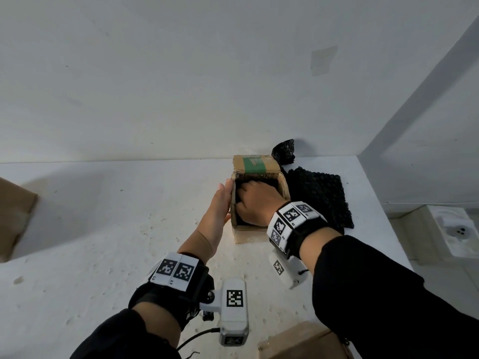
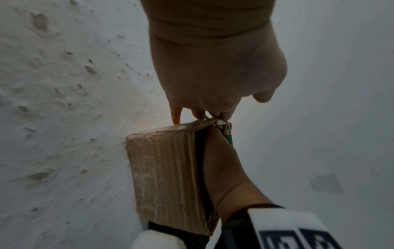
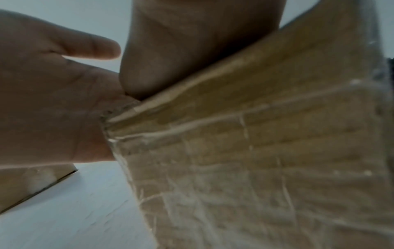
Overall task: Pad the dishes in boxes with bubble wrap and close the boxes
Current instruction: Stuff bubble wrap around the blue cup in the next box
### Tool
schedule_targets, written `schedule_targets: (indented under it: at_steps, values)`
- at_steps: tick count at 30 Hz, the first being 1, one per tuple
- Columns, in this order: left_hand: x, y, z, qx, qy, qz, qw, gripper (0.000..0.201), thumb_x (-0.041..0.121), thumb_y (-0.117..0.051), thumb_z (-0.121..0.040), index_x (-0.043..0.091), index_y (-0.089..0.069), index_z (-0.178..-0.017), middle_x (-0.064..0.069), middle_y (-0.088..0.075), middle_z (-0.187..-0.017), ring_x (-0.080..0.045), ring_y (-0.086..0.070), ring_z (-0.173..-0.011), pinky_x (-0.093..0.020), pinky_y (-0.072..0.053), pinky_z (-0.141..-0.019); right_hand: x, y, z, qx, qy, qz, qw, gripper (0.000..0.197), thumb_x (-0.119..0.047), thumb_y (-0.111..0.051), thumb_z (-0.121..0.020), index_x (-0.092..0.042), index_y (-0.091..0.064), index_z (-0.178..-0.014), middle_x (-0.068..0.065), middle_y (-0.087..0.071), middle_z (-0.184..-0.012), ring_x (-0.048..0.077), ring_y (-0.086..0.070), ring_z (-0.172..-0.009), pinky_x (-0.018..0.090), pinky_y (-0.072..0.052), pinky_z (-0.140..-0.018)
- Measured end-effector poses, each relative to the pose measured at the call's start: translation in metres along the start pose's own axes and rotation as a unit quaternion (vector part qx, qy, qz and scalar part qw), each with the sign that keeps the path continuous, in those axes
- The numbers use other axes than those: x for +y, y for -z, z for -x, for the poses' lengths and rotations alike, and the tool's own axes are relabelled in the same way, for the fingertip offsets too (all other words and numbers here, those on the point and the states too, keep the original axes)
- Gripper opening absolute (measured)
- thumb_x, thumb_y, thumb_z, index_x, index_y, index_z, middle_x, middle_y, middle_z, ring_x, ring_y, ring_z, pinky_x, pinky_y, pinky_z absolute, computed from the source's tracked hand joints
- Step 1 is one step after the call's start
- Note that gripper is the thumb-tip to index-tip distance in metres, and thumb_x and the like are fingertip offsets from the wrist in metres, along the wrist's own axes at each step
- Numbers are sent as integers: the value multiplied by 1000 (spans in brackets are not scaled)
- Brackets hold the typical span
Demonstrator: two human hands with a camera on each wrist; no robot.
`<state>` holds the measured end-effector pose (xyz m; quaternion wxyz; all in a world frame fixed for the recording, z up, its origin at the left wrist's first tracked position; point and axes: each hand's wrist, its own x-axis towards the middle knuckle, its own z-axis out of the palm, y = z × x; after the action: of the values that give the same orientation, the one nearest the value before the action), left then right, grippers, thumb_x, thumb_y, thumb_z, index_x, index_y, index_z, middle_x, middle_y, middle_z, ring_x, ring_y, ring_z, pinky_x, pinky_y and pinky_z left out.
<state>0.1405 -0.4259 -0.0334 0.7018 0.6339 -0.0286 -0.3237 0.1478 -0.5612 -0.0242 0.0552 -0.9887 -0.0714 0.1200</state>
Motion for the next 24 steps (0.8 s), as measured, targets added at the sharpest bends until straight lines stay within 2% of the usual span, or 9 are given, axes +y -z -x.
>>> schedule_targets:
  at_steps: [5, 9, 11, 13, 14, 17, 19, 21, 24]
  values:
    - [6, 0, 3, -6, -1, -28, 1000, 58, 60, -9, -97, 37, -19, -149, 15, -26, -154, -5, -25, -141, -35, -19, -118, 9, 3, -8, -36, 5, -42, 998, 40, -29, -33, -93, -9, -56, -119, 9, -56, -123, 26, -52, -112, 41, -46, -90]
    - [10, -4, 6, 29, -7, -37, 999, 59, 62, -22, -95, 33, -30, -146, 9, -32, -152, -9, -28, -140, -34, -23, -115, 20, 3, 0, 52, 45, -117, 991, 27, -25, -41, -94, -8, -63, -96, 7, -59, -103, 23, -56, -96, 40, -47, -80]
    - [13, -7, 7, 22, -13, -58, 998, 48, 56, -18, -98, 38, -37, -139, 16, -43, -143, 8, -37, -129, -22, -28, -110, 26, 8, 7, 126, 73, -140, 979, 22, -21, -45, -89, -11, -65, -89, 2, -61, -92, 19, -57, -86, 37, -48, -73]
    - [18, -14, 8, 25, -25, -98, 995, 40, 51, -15, -101, 42, -43, -129, 26, -53, -122, 25, -46, -106, -4, -35, -93, 35, 17, 12, 185, 83, -151, 967, 21, -18, -47, -87, -14, -68, -88, -2, -64, -87, 16, -58, -81, 33, -49, -67]
    - [19, -18, 6, 52, -34, -117, 991, 39, 52, -19, -100, 41, -44, -128, 23, -54, -121, 20, -47, -109, -7, -37, -96, 41, 23, 14, 210, 78, -160, 961, 20, -16, -49, -86, -14, -69, -89, -2, -66, -86, 14, -58, -80, 31, -49, -66]
    - [26, -31, -3, 166, -74, -255, 950, 54, 46, -37, -95, 27, -30, -145, 4, -36, -148, -14, -30, -139, -44, -27, -114, 65, 39, 15, 268, 42, -172, 947, 22, -8, -50, -85, -13, -69, -93, -2, -66, -86, 13, -57, -79, 31, -50, -66]
    - [36, -42, -12, 197, -107, -341, 913, 56, 34, -46, -95, 19, -28, -146, 0, -31, -151, -20, -23, -142, -48, -26, -113, 82, 45, 14, 285, 5, -168, 944, 26, -5, -48, -83, -16, -67, -96, -2, -66, -89, 17, -58, -85, 34, -51, -69]
    - [50, -54, -23, 180, -147, -382, 894, 56, 29, -50, -93, 18, -33, -144, -2, -34, -149, -22, -24, -142, -47, -27, -113, 100, 48, 11, 267, -46, -177, 946, 35, -2, -47, -80, -19, -65, -104, -1, -65, -95, 20, -57, -93, 33, -49, -74]
    - [67, -76, -43, 137, -180, -447, 865, 50, 23, -54, -90, 17, -43, -139, -2, -41, -145, -22, -28, -140, -45, -26, -113, 122, 44, 8, 142, -95, -173, 970, 44, -10, -52, -82, -25, -54, -124, 5, -57, -117, 24, -51, -111, 36, -46, -88]
